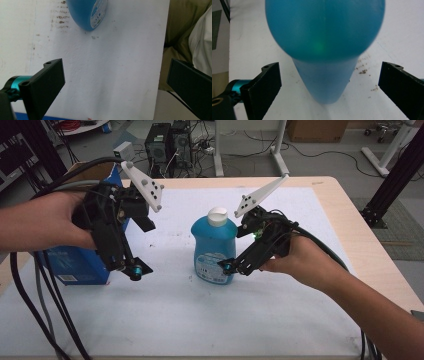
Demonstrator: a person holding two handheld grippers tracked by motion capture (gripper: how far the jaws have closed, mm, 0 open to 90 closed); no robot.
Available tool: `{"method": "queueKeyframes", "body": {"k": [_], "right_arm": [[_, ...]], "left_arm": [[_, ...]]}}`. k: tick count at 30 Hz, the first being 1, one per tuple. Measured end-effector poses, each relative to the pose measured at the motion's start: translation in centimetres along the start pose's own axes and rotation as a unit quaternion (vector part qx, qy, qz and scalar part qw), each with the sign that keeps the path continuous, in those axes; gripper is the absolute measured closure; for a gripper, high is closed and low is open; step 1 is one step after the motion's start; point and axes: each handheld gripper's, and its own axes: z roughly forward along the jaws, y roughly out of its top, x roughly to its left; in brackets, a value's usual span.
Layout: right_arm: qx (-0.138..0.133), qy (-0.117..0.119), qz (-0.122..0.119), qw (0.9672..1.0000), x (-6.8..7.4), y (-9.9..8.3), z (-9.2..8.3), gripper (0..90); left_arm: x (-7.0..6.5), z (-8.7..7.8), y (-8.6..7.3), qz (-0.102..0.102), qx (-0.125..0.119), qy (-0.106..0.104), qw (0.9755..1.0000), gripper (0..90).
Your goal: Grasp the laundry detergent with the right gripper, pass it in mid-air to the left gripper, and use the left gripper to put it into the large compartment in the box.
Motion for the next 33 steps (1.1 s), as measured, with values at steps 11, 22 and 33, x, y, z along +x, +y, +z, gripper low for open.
{"method": "queueKeyframes", "body": {"k": [11,22,33], "right_arm": [[-0.037,-0.011,0.005,0.9992,0.1,-0.3,1.4,5.8],[-0.058,0.001,0.003,0.9983,-0.1,-0.9,1.4,15.6],[-0.082,0.007,-0.025,0.9963,0.3,-1.1,2.2,35.5]], "left_arm": [[0.1,0.1,-0.2,-0.003,-0.001,0.0,1.0,1.6],[0.1,0.1,-0.3,-0.008,-0.003,0.0,1.0,1.6],[0.2,0.1,-0.5,-0.01,-0.002,0.0,0.9999,1.6]]}}
